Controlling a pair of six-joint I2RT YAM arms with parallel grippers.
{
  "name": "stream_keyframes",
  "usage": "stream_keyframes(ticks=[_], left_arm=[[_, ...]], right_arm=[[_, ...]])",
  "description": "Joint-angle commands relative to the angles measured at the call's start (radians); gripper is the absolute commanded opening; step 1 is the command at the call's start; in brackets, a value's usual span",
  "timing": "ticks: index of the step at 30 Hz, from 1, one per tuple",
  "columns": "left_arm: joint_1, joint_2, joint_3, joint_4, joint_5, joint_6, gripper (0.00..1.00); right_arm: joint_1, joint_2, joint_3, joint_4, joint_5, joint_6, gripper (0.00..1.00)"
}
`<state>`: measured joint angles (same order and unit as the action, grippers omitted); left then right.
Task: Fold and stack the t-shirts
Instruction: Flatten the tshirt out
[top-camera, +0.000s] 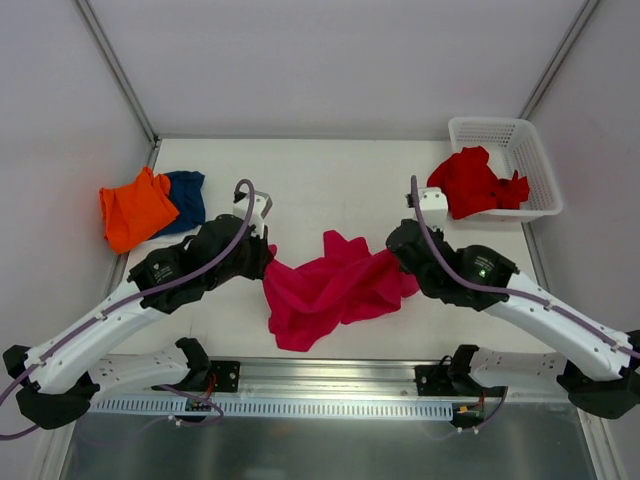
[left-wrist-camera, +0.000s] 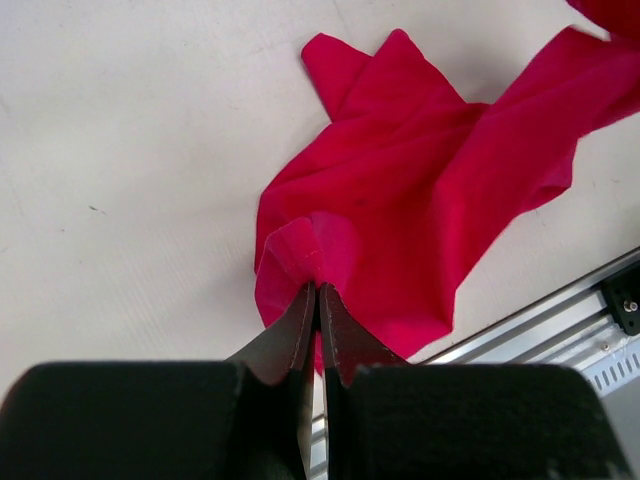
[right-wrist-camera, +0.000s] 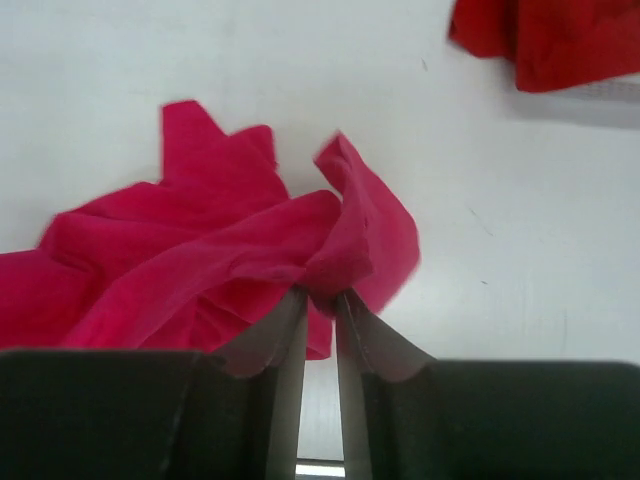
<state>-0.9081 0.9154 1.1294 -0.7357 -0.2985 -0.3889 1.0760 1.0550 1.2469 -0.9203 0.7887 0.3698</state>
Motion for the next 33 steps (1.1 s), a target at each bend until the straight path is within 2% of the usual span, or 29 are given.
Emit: stream_keyframes(ticks=[1, 4, 7, 10, 13, 14, 15, 16, 18, 19, 22, 26, 33], left_arm=[[0.008, -0.007, -0.010, 0.038, -0.021, -0.018, 0.00], [0.008, -0.027, -0.016, 0.038, -0.027, -0.011, 0.00], [0.008, -0.047, -0.023, 0.038, -0.039, -0.008, 0.00], [0.008, -0.058, -0.023, 0.036, -0.062, -0.008, 0.00], [0.011, -0.047, -0.016, 0.038, -0.094, -0.010, 0.00], [0.011, -0.044, -0.014, 0.038, -0.096, -0.011, 0.00], [0.011, -0.033, -0.016, 0.038, -0.096, -0.016, 0.00], [0.011, -0.027, -0.016, 0.038, -0.097, -0.021, 0.00], [0.011, -0.018, -0.025, 0.038, -0.091, -0.030, 0.00], [0.011, -0.013, -0.028, 0.038, -0.091, -0.031, 0.00], [0.011, -0.012, -0.039, 0.038, -0.087, -0.034, 0.00], [0.011, -0.038, -0.052, 0.038, -0.080, -0.034, 0.00], [0.011, -0.095, -0.088, 0.038, -0.080, -0.031, 0.00]], right_arm=[[-0.042, 0.062, -0.079, -0.084, -0.037, -0.010, 0.21], [-0.044, 0.076, -0.151, -0.031, -0.065, 0.010, 0.19], [-0.045, 0.086, -0.184, 0.007, -0.082, 0.023, 0.12], [-0.045, 0.068, -0.172, 0.008, -0.028, 0.020, 0.02], [-0.106, 0.054, -0.092, 0.011, -0.049, -0.073, 0.02], [-0.144, 0.057, -0.080, 0.012, -0.065, -0.084, 0.04], [-0.157, 0.065, -0.072, 0.024, -0.083, -0.097, 0.10], [-0.169, 0.082, -0.070, 0.044, -0.100, -0.113, 0.27], [-0.192, 0.106, -0.083, 0.105, -0.132, -0.153, 0.44], [-0.205, 0.141, -0.087, 0.124, -0.146, -0.164, 0.47], [-0.257, 0.227, -0.092, 0.213, -0.206, -0.204, 0.52], [-0.335, 0.356, -0.060, 0.310, -0.317, -0.235, 0.52], [-0.373, 0.568, 0.029, 0.376, -0.364, -0.258, 0.51]])
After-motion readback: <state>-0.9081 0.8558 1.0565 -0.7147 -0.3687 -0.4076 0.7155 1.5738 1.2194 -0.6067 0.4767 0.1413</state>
